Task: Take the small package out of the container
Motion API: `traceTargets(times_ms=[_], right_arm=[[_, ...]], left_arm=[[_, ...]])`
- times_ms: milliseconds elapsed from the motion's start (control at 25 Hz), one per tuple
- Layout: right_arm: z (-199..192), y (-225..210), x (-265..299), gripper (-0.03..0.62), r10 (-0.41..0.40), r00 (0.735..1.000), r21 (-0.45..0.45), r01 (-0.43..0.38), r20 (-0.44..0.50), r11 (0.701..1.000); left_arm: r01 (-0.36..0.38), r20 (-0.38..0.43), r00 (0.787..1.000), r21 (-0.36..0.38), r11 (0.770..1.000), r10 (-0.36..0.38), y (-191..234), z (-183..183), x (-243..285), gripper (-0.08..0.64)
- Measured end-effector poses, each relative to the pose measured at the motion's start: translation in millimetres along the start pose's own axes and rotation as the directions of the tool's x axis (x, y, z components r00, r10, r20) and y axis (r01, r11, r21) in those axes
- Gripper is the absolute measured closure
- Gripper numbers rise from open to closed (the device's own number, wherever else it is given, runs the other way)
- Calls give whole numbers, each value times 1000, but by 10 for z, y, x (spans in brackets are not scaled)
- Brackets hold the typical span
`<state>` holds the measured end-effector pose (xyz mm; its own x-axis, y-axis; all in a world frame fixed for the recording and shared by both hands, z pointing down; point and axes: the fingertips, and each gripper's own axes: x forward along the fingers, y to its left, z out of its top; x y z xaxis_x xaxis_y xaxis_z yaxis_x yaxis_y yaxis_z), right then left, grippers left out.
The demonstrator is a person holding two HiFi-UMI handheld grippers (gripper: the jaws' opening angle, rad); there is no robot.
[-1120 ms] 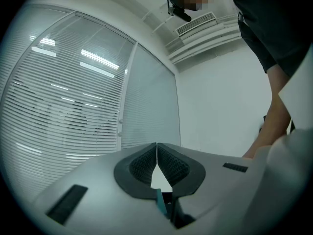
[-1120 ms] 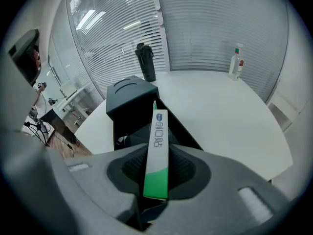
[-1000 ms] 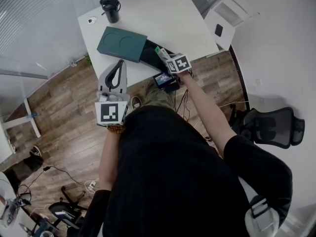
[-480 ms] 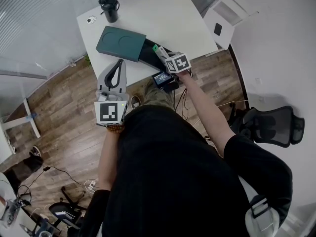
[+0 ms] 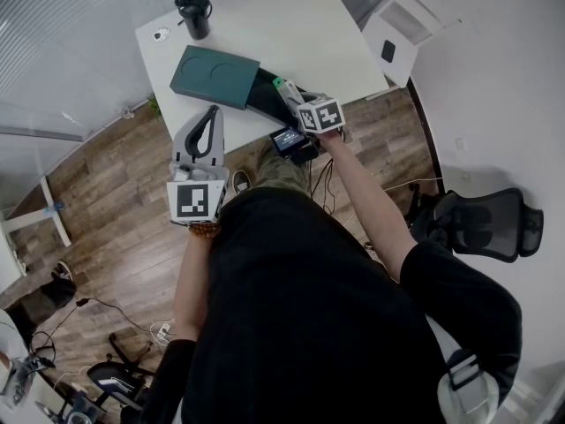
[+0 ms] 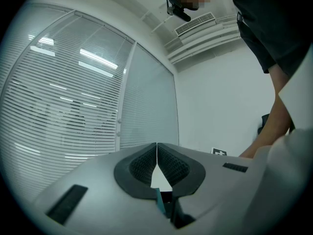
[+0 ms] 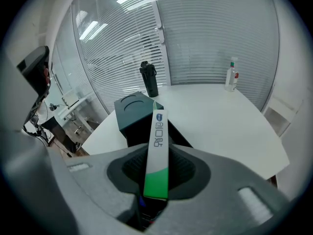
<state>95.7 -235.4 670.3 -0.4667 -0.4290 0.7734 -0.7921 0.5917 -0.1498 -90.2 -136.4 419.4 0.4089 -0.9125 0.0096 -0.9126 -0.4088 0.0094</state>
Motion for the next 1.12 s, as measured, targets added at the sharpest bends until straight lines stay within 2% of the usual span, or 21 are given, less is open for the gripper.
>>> traceTargets(times_ms=[240, 640, 960, 1120], right_arm=[[137, 65, -108, 503, -12, 999, 12, 11, 50, 1000], [432, 168, -296, 505, 15, 989, 28, -19, 147, 999], [787, 276, -618, 505, 18, 964, 40, -30, 265, 999], [954, 329, -817, 505, 14, 943, 42, -29, 334, 999]], left_arm=[[1, -1, 1000, -10, 1000, -1, -15, 16, -9, 555], [11, 3, 1000, -4, 1000, -11, -39, 13, 34, 555], [17, -16, 1000, -11, 1000, -17, -73, 6, 80, 555], [33, -13, 999, 13, 999, -33, -105, 43, 143, 555]])
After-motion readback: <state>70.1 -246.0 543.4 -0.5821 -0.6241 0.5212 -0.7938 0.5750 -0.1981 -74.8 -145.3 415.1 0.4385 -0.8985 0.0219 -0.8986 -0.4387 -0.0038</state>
